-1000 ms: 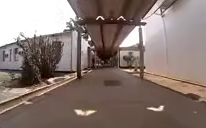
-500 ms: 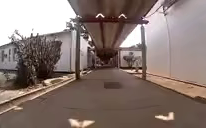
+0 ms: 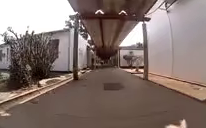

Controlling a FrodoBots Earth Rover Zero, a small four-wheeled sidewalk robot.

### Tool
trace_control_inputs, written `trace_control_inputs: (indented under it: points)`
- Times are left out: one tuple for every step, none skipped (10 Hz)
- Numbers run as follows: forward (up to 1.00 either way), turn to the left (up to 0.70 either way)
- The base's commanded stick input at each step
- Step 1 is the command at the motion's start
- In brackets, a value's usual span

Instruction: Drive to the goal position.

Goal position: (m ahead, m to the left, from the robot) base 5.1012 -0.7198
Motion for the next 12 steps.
trace_control_inputs:
  points:
    - [0.5, 0.0]
    - [0.5, 0.0]
    - [0.5, 0.0]
    - [0.5, 0.0]
    - [0.5, 0.0]
    - [0.5, 0.0]
    - [0.5, 0.0]
    - [0.5, 0.0]
    - [0.5, 0.0]
    - [0.5, 0.0]
    - [0.5, 0.0]
    - [0.5, 0.0]
